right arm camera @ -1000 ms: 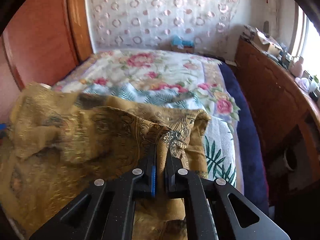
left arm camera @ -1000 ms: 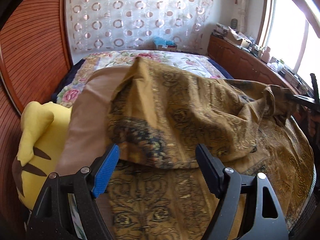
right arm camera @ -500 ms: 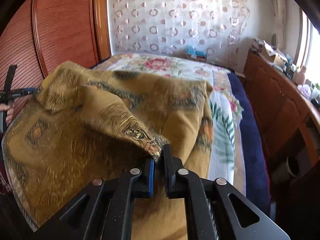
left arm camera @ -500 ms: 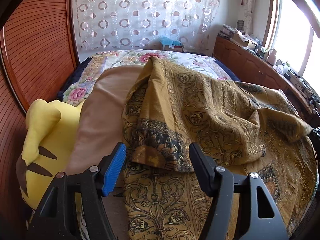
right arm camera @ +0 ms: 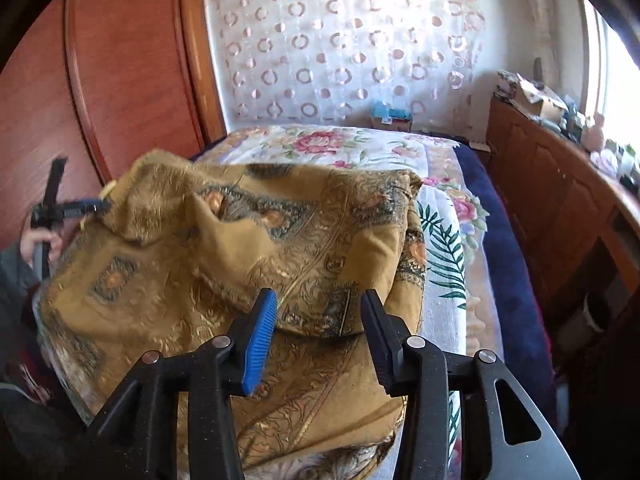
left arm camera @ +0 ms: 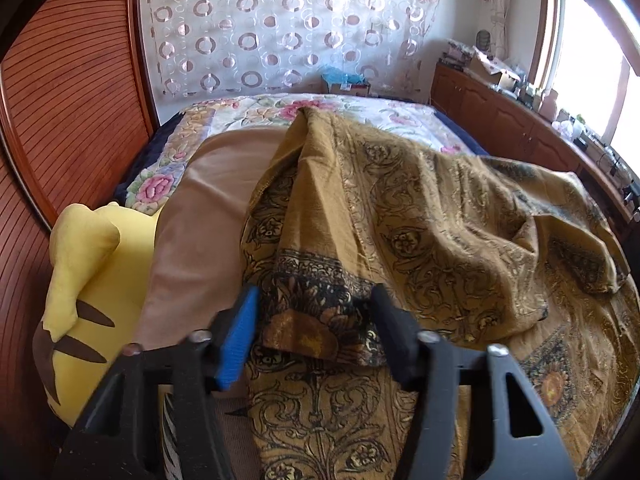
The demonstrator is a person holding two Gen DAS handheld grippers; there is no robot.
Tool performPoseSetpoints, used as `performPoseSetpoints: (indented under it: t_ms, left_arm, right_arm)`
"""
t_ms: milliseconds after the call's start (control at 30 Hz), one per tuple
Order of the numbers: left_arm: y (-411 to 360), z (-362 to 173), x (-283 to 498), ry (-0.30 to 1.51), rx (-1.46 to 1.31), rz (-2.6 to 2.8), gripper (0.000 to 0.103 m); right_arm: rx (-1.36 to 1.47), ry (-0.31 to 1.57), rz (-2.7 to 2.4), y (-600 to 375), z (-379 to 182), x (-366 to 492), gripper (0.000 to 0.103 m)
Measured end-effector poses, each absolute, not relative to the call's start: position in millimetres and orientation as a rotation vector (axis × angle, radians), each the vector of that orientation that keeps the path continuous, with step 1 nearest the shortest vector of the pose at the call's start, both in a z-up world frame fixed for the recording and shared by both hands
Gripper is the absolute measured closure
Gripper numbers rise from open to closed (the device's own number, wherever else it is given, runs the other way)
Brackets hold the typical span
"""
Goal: Fold small clothes
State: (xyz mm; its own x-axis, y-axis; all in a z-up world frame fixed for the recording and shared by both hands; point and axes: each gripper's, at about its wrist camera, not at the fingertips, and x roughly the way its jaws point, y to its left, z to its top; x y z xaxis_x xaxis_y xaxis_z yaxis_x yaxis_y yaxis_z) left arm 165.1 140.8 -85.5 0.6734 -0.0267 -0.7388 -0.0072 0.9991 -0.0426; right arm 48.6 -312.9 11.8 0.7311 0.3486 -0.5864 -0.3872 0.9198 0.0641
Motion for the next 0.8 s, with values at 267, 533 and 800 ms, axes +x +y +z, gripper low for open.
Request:
performPoseSetpoints:
  t_ms: [267,533,800]
  left_arm:
    - [139,-87,160,0.831,-0.018,0.001,0.072]
    - [131,-79,151,0.774,0.019,-0.025,0.097]
    - [135,-49,126,0.693,-0.035,-0.061,0.099]
  right_arm:
    - [0.013,0.741,0.294,-317,-15,83,0.057]
    - [0.015,0.828,0.283,-305,-34,122,0.058]
    - [-0.047,0.749,0.362,-296,-22,118,0.101]
